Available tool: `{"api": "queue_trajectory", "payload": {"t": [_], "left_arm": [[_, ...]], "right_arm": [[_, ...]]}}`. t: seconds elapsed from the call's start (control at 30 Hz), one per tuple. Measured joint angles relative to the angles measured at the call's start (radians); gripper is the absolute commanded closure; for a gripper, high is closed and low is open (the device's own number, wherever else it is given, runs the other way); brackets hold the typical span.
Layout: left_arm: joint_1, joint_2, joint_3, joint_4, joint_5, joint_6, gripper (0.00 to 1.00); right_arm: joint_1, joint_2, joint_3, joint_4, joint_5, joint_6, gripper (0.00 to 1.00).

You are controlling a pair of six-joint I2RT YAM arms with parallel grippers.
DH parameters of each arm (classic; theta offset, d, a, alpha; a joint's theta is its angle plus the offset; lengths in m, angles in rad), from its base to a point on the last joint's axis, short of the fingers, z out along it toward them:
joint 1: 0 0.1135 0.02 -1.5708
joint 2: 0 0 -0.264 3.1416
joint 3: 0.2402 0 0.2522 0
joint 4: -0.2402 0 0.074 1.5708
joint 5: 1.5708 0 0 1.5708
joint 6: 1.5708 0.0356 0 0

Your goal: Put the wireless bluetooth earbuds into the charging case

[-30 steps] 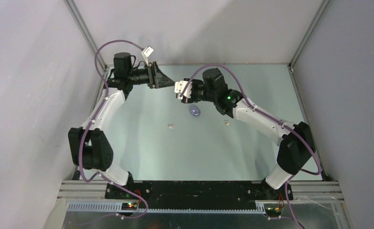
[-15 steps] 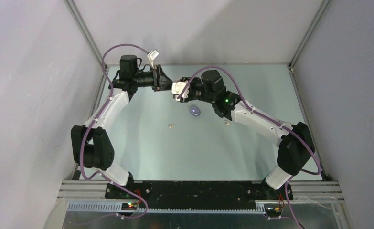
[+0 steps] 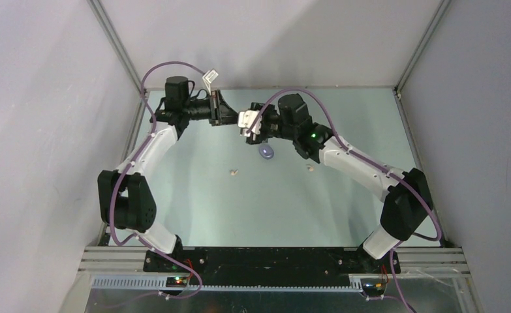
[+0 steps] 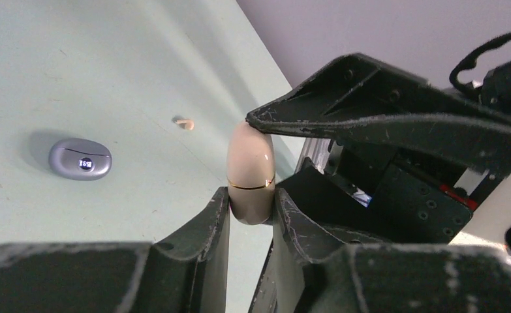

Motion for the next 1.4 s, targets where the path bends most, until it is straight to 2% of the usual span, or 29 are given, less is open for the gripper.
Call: {"api": "queue_trajectory", "payload": {"t": [0.1, 0.23, 0.33, 0.47, 0.53, 0.63, 0.73, 0.87, 1.1, 1.4], "left_arm": [[-0.005, 0.000, -0.012, 0.000, 0.014, 0.010, 1.00], [-0.008, -0.001, -0.011, 0.001, 0.028, 0.065, 0.99], [-0.008, -0.003, -0.011, -0.029, 0.054, 0.178, 0.99], [-0.010, -0.030, -0.011, -0.146, 0.073, 0.462, 1.00], [-0.015, -0.058, -0.011, -0.214, 0.067, 0.607, 1.00], [-0.029, -0.106, -0.012, -0.287, 0.061, 0.777, 1.00], [-0.047, -0.161, -0.035, -0.307, 0.051, 0.894, 1.00], [-0.075, -0.203, -0.055, -0.349, 0.009, 1.035, 1.00], [-0.109, -0.223, -0.102, -0.359, -0.037, 1.126, 1.00], [-0.109, -0.256, -0.159, -0.238, -0.052, 1.030, 1.00]], "right_arm": [[-0.030, -0.007, 0.048, -0.124, -0.086, 0.062, 0.17], [-0.115, -0.006, 0.215, -0.369, -0.239, 0.206, 0.17], [-0.188, 0.012, 0.370, -0.499, -0.350, 0.309, 0.25], [-0.267, 0.100, 0.592, -0.655, -0.491, 0.404, 0.38], [-0.279, 0.158, 0.673, -0.723, -0.542, 0.428, 0.41], [-0.270, 0.213, 0.687, -0.808, -0.590, 0.437, 0.40], [-0.246, 0.258, 0.686, -0.885, -0.609, 0.418, 0.34], [-0.215, 0.278, 0.686, -0.921, -0.629, 0.399, 0.37], [-0.183, 0.287, 0.711, -0.961, -0.674, 0.336, 0.47], [-0.158, 0.289, 0.711, -1.028, -0.674, 0.252, 0.49]]}}
